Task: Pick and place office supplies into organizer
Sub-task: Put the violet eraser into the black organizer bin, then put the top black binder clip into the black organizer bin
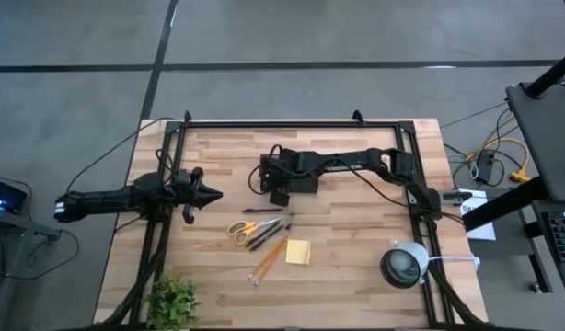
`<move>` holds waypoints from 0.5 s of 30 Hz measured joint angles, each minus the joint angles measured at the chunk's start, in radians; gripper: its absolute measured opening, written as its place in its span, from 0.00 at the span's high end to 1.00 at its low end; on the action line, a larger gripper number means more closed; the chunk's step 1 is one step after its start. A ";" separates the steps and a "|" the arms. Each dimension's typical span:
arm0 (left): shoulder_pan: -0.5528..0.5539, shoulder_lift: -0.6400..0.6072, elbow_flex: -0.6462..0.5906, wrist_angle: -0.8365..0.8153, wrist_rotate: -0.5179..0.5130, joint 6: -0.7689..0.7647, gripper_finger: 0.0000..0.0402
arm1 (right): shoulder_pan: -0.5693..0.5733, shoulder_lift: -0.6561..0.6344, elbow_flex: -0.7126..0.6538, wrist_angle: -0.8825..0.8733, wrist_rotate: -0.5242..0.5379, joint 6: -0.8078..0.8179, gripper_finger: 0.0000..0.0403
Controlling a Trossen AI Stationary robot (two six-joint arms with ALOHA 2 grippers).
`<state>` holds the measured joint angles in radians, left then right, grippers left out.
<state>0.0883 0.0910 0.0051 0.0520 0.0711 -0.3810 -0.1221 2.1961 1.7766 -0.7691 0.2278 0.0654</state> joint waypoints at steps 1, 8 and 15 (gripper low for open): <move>0.000 0.000 0.000 0.000 0.000 0.000 0.98 | 0.005 -0.005 0.003 -0.020 0.001 0.010 0.56; 0.000 0.000 0.000 0.000 0.000 0.000 0.98 | 0.094 -0.092 -0.059 -0.203 -0.140 -0.006 0.53; 0.000 0.002 0.000 0.001 0.000 0.000 0.98 | 0.189 -0.103 -0.167 -0.068 -0.145 -0.234 0.53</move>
<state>0.0887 0.0931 0.0051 0.0532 0.0711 -0.3812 0.0669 2.0927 1.6097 -0.8369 0.0827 -0.1685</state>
